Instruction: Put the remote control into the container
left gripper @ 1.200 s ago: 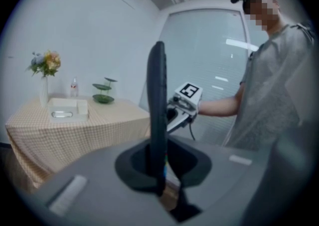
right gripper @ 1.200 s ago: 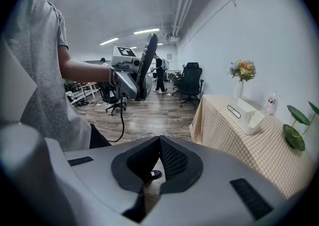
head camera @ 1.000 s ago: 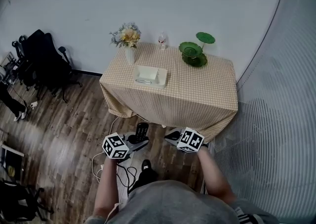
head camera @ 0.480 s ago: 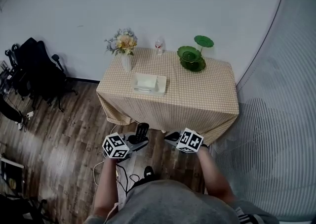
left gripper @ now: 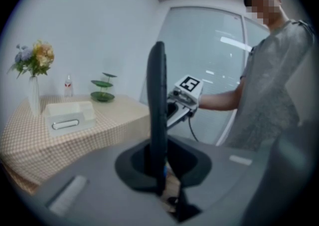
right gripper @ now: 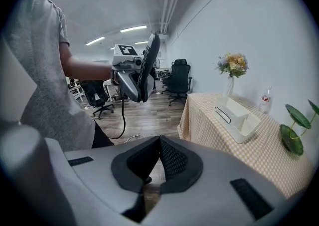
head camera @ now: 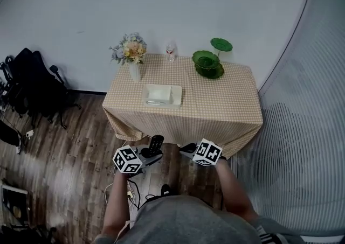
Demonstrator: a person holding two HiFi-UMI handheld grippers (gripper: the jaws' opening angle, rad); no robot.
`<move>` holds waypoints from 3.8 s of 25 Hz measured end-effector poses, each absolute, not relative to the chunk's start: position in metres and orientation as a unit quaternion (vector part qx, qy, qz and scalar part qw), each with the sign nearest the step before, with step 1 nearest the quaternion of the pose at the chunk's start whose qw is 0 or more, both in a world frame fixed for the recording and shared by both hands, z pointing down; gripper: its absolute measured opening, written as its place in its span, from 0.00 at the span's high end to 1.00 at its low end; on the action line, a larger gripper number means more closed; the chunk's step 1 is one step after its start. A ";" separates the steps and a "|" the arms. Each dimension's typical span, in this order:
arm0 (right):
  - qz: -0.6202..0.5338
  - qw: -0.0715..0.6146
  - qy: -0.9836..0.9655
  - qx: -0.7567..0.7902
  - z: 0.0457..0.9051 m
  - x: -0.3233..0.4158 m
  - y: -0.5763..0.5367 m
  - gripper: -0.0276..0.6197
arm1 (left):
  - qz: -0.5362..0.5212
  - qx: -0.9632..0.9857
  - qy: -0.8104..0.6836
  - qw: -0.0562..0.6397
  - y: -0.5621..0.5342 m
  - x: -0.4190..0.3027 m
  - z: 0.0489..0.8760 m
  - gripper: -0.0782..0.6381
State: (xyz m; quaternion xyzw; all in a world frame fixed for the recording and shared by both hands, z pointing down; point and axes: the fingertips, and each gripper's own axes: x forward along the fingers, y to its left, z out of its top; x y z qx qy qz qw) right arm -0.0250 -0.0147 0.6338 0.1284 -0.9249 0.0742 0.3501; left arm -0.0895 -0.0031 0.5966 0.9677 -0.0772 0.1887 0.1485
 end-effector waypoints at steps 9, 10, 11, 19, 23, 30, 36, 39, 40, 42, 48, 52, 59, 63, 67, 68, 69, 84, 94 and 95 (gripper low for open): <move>0.087 0.347 -0.921 0.157 0.647 -0.040 -0.048 0.93 | 0.197 0.968 -0.052 0.148 -0.034 -0.110 0.611 0.84; 0.087 0.346 -0.921 0.159 0.647 -0.043 -0.051 0.93 | 0.197 0.968 -0.051 0.147 -0.037 -0.112 0.611 0.84; 0.087 0.345 -0.921 0.160 0.647 -0.046 -0.054 0.93 | 0.197 0.968 -0.049 0.146 -0.040 -0.114 0.611 0.84; 0.096 0.343 -0.919 0.167 0.652 -0.056 -0.067 0.93 | 0.202 0.968 -0.036 0.146 -0.055 -0.124 0.613 0.84; 0.102 0.346 -0.917 0.169 0.657 -0.059 -0.069 0.93 | 0.202 0.968 -0.031 0.148 -0.059 -0.127 0.615 0.84; 0.107 0.354 -0.914 0.170 0.662 -0.066 -0.071 0.93 | 0.190 0.969 -0.024 0.155 -0.064 -0.133 0.614 0.84; 0.109 0.355 -0.913 0.170 0.663 -0.068 -0.073 0.93 | 0.185 0.970 -0.025 0.157 -0.072 -0.139 0.611 0.84; 0.111 0.357 -0.912 0.169 0.662 -0.069 -0.071 0.93 | 0.183 0.970 -0.025 0.160 -0.071 -0.139 0.610 0.84; 0.110 0.356 -0.912 0.169 0.661 -0.069 -0.072 0.93 | 0.181 0.970 -0.025 0.161 -0.071 -0.139 0.610 0.84; 0.108 0.355 -0.913 0.168 0.659 -0.069 -0.074 0.93 | 0.181 0.970 -0.025 0.162 -0.072 -0.138 0.609 0.84; 0.106 0.357 -0.914 0.164 0.658 -0.069 -0.075 0.93 | 0.184 0.969 -0.022 0.165 -0.071 -0.136 0.609 0.84; 0.111 0.358 -0.913 0.160 0.662 -0.066 -0.080 0.93 | 0.189 0.968 -0.019 0.164 -0.079 -0.132 0.610 0.84; 0.116 0.360 -0.913 0.154 0.669 -0.054 -0.101 0.93 | 0.197 0.966 -0.018 0.168 -0.098 -0.121 0.613 0.84; 0.116 0.358 -0.914 0.151 0.670 -0.049 -0.114 0.93 | 0.200 0.965 -0.020 0.170 -0.108 -0.115 0.616 0.84; 0.117 0.355 -0.916 0.148 0.672 -0.046 -0.130 0.93 | 0.205 0.963 -0.022 0.172 -0.121 -0.111 0.621 0.84; 0.117 0.355 -0.916 0.147 0.673 -0.045 -0.134 0.93 | 0.206 0.963 -0.023 0.173 -0.124 -0.110 0.622 0.84; 0.117 0.354 -0.916 0.146 0.673 -0.044 -0.138 0.93 | 0.206 0.963 -0.024 0.174 -0.128 -0.109 0.622 0.84; 0.103 0.357 -0.922 0.106 0.664 -0.018 -0.221 0.93 | 0.206 0.960 -0.050 0.182 -0.199 -0.068 0.624 0.84; 0.097 0.352 -0.928 0.079 0.655 -0.002 -0.270 0.93 | 0.205 0.956 -0.074 0.195 -0.240 -0.045 0.620 0.84; 0.096 0.352 -0.928 0.076 0.654 -0.001 -0.274 0.93 | 0.206 0.956 -0.077 0.196 -0.244 -0.043 0.619 0.84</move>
